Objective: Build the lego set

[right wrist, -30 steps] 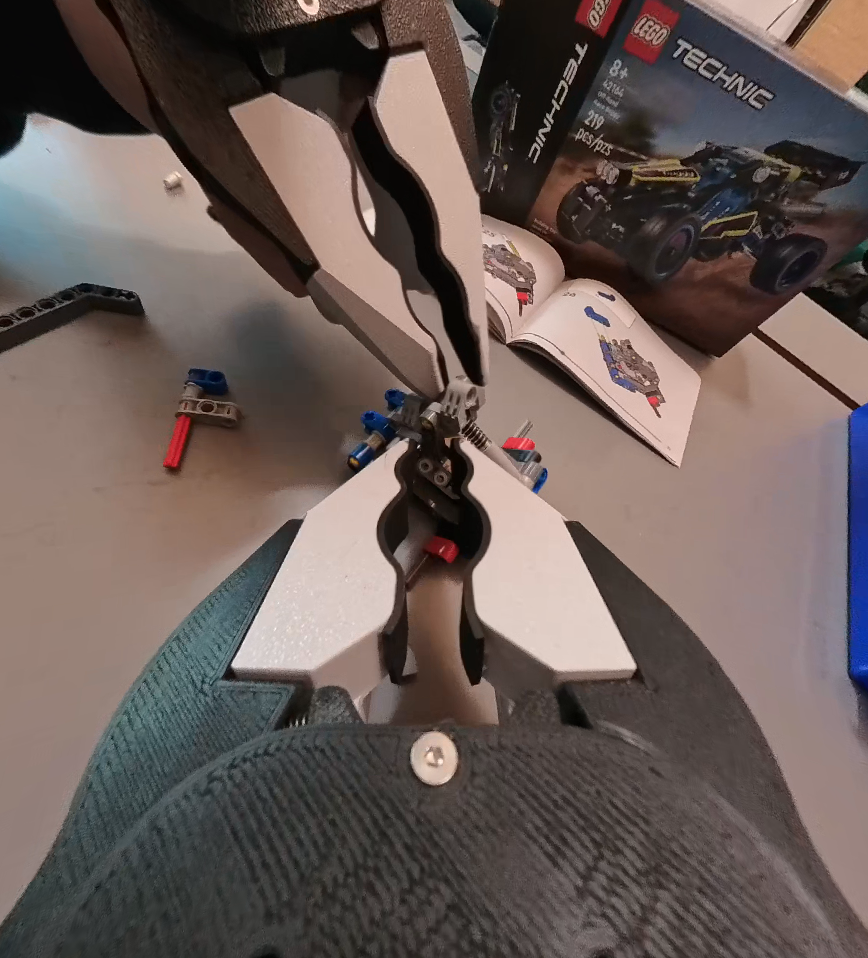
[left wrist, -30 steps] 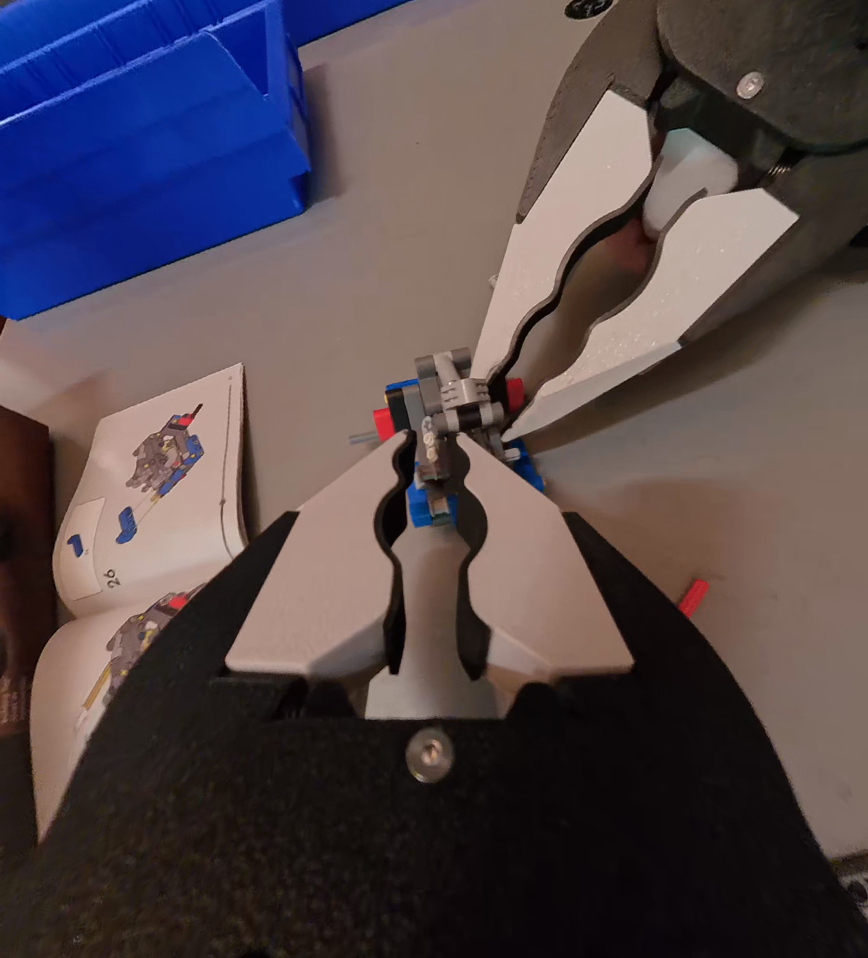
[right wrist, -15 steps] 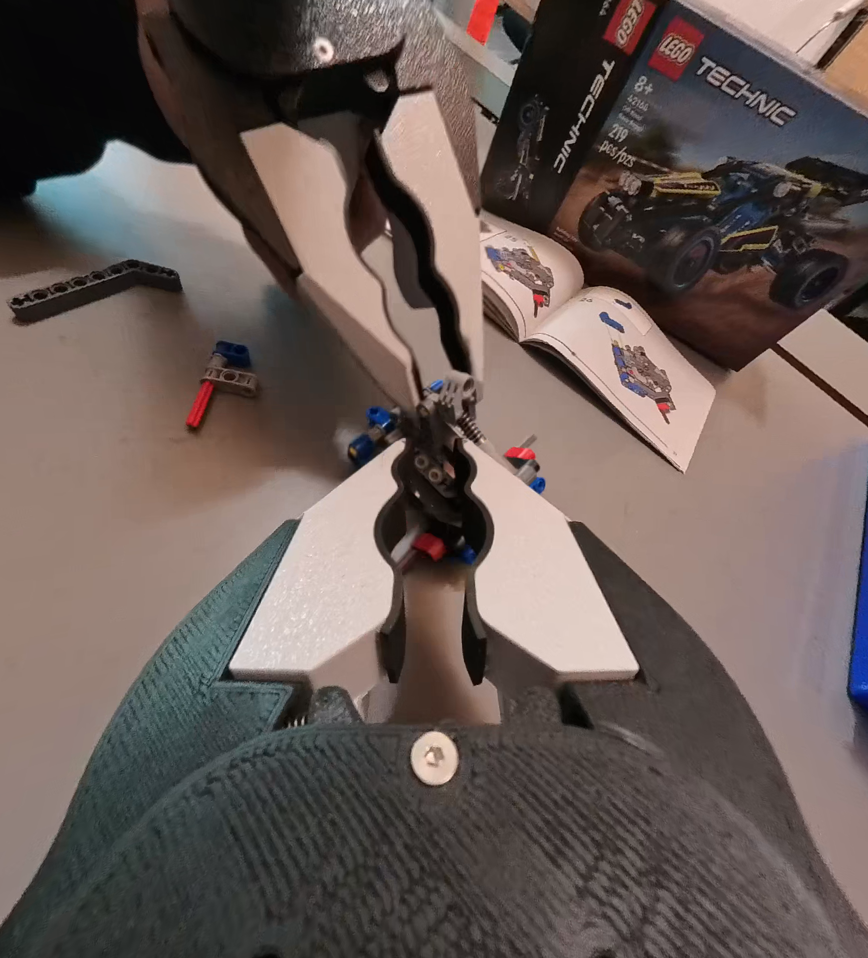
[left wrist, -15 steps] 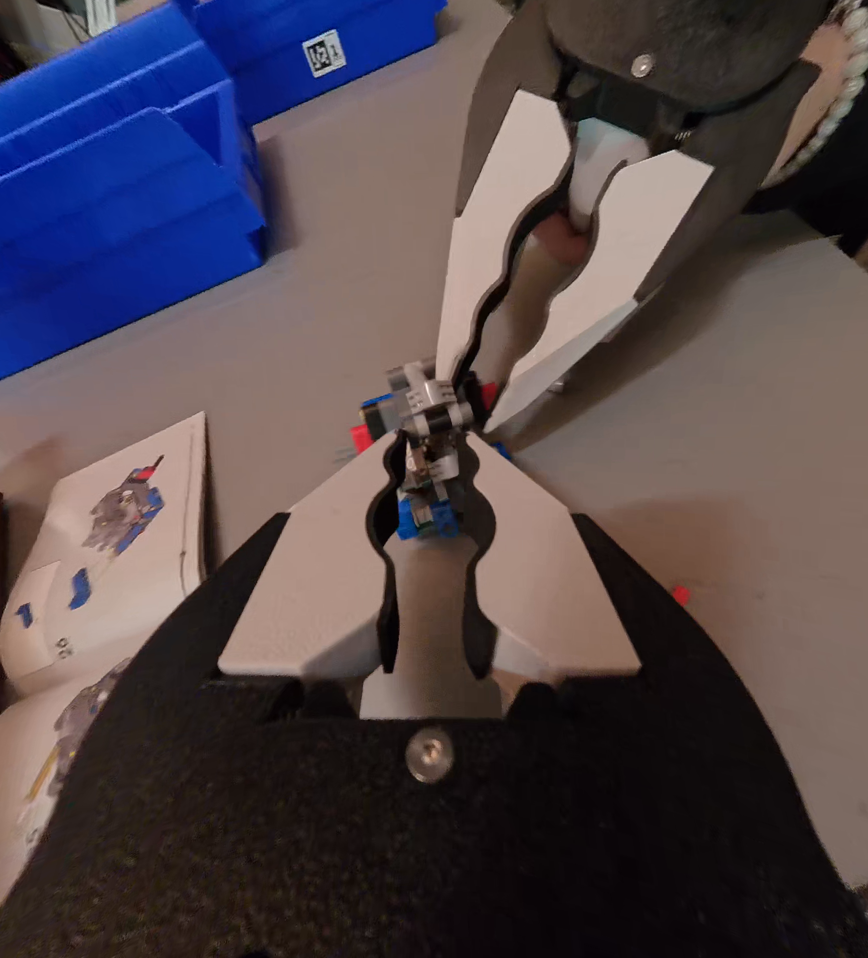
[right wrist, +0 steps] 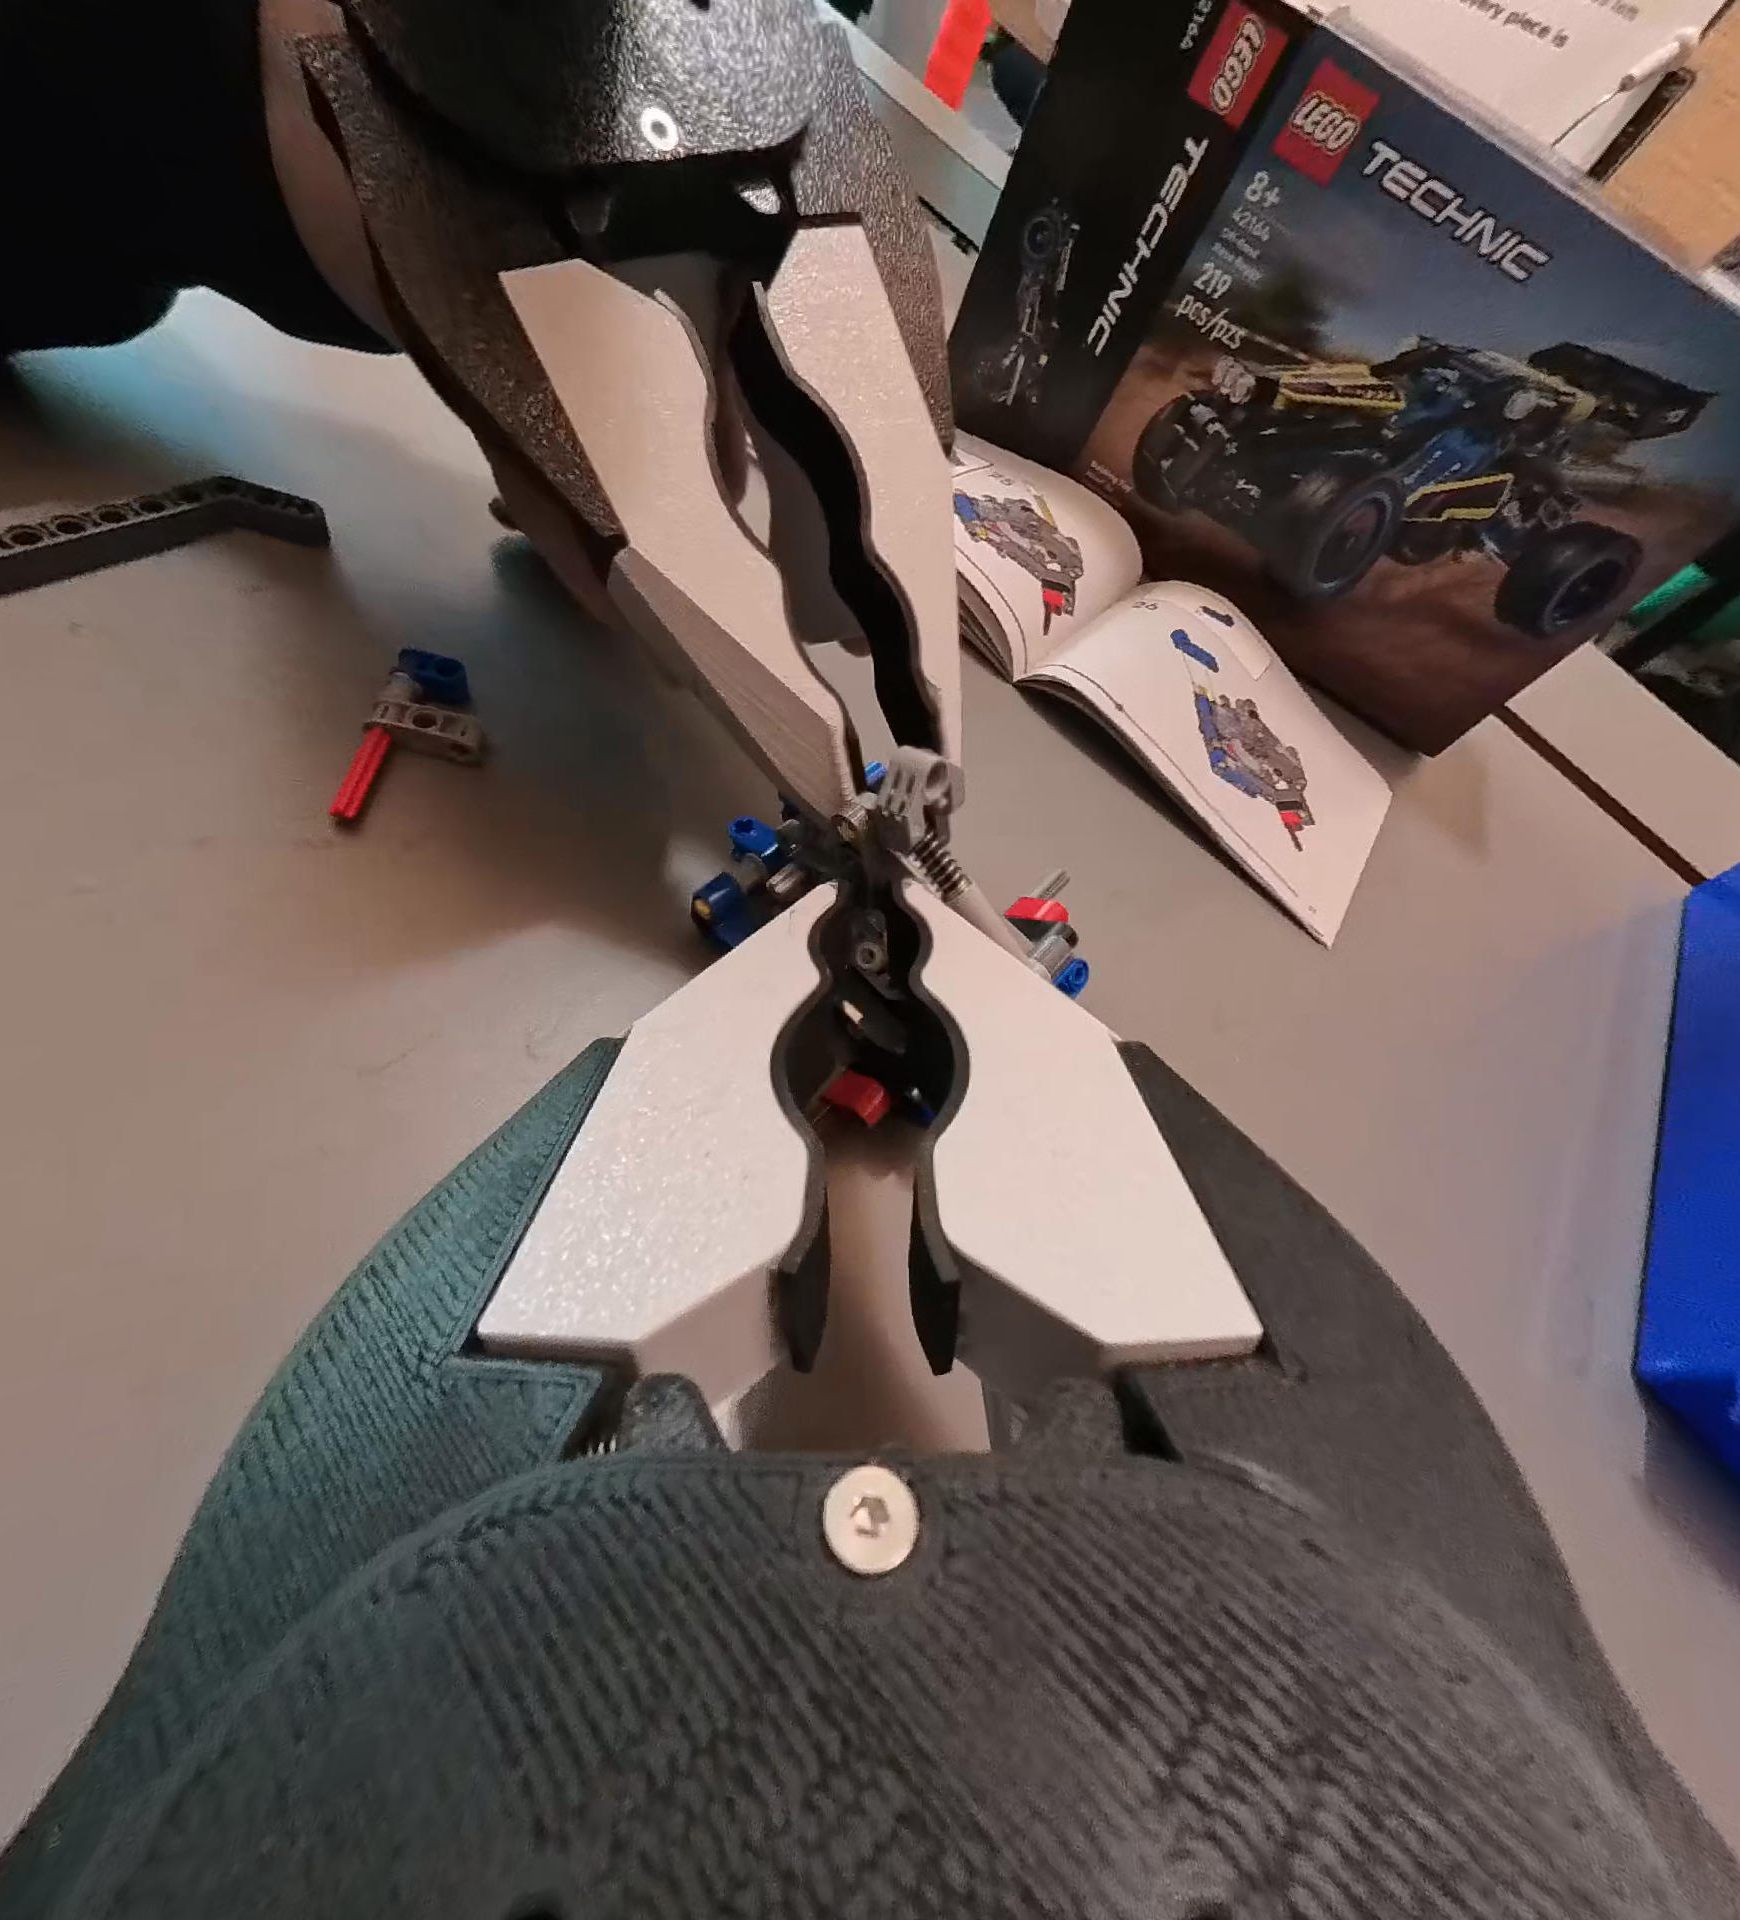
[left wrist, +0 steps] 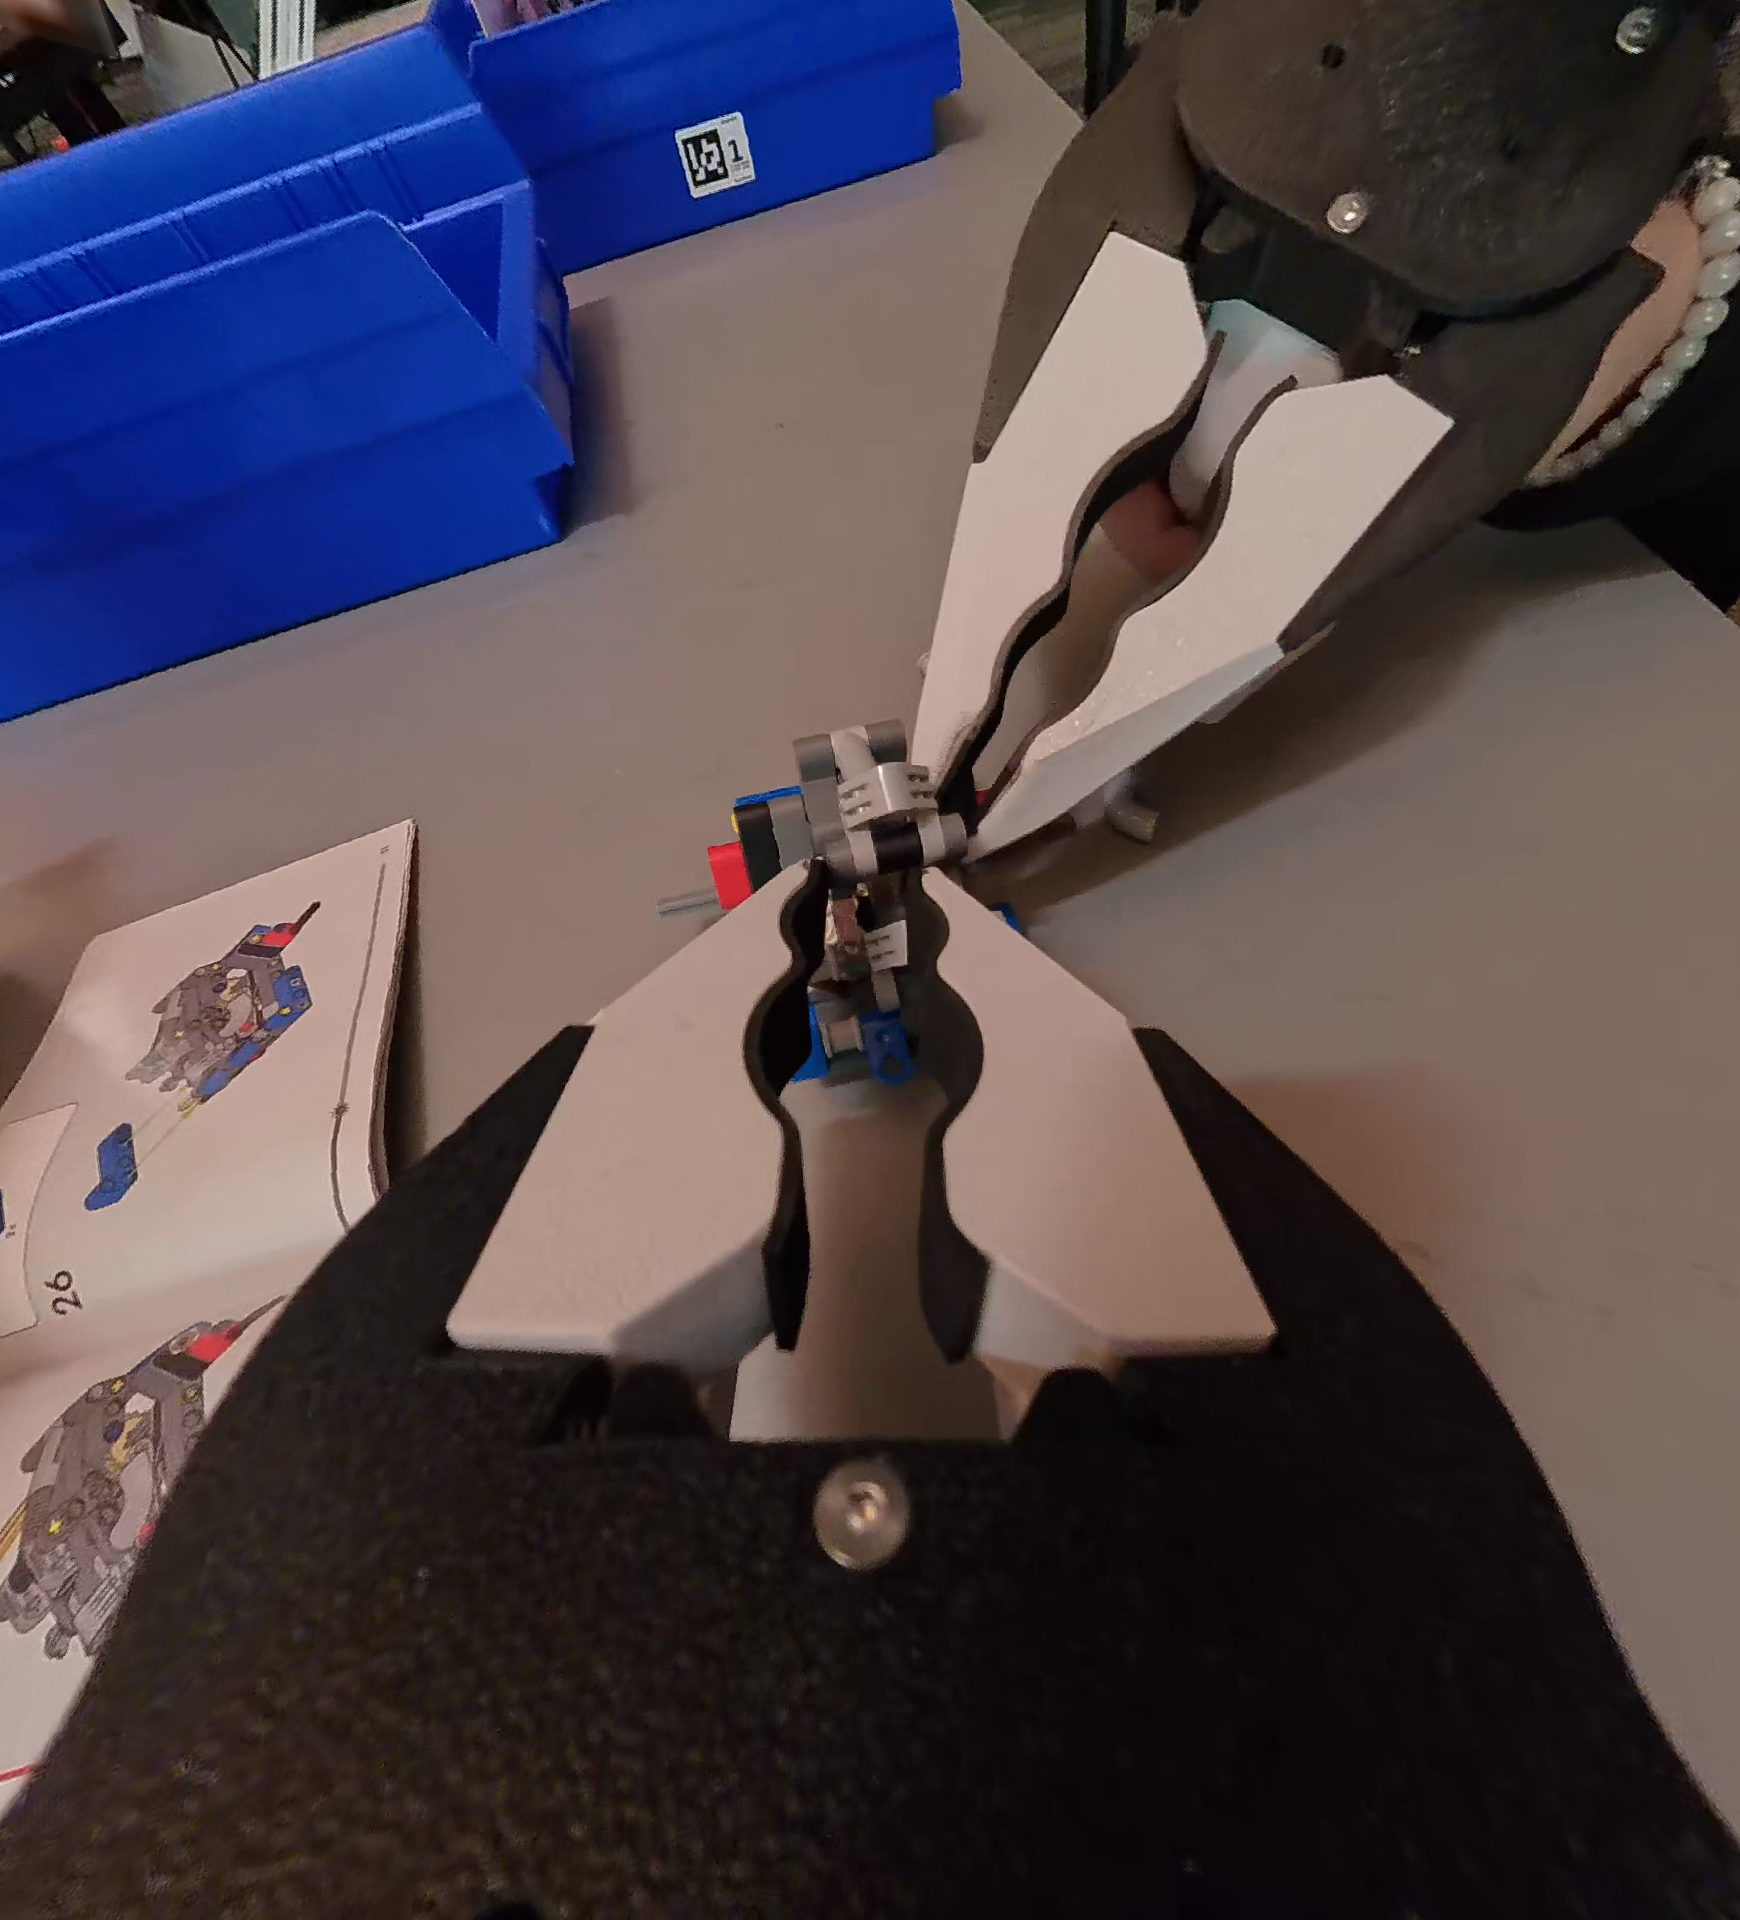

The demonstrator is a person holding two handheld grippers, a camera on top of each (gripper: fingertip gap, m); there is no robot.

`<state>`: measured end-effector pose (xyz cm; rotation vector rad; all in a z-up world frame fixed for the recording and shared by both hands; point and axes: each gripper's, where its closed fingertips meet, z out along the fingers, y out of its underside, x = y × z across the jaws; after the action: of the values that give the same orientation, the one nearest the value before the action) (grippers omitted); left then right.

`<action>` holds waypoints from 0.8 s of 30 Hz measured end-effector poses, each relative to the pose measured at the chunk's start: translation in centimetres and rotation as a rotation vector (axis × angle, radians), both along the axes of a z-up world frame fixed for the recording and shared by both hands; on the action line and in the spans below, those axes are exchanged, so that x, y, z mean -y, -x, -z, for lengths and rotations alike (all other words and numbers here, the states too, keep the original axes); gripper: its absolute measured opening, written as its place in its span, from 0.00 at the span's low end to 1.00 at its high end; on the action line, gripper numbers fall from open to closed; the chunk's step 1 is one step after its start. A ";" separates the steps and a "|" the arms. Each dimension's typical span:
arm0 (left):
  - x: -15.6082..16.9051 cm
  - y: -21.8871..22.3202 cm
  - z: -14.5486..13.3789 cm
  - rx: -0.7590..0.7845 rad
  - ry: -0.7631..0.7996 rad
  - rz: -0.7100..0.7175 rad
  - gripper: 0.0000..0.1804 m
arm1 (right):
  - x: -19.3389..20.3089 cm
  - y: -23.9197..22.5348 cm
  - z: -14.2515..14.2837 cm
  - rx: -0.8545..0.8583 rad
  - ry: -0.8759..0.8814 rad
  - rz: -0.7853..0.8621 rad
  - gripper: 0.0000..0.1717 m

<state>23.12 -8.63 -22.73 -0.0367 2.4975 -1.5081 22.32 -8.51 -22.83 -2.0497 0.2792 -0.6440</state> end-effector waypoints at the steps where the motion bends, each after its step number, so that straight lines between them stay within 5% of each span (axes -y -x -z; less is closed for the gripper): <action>1: 0.0 0.1 0.0 -0.009 -0.002 0.001 0.06 | 0.0 0.0 0.0 0.013 0.004 -0.001 0.01; 8: 0.2 -0.3 0.0 0.012 -0.005 -0.026 0.06 | 0.3 -0.3 -0.7 0.013 -0.026 0.064 0.04; 20: 1.5 -1.8 0.1 -0.131 -0.005 -0.295 0.04 | 1.3 -2.0 -0.6 -0.006 -0.051 0.199 0.03; 24: 1.5 -1.7 0.1 -0.123 0.007 -0.269 0.02 | 1.4 -1.9 -0.6 0.019 -0.031 0.152 0.03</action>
<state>24.82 -10.17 -22.82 -0.4612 2.4580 -1.4415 24.25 -9.87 -22.28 -2.0052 0.4341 -0.7470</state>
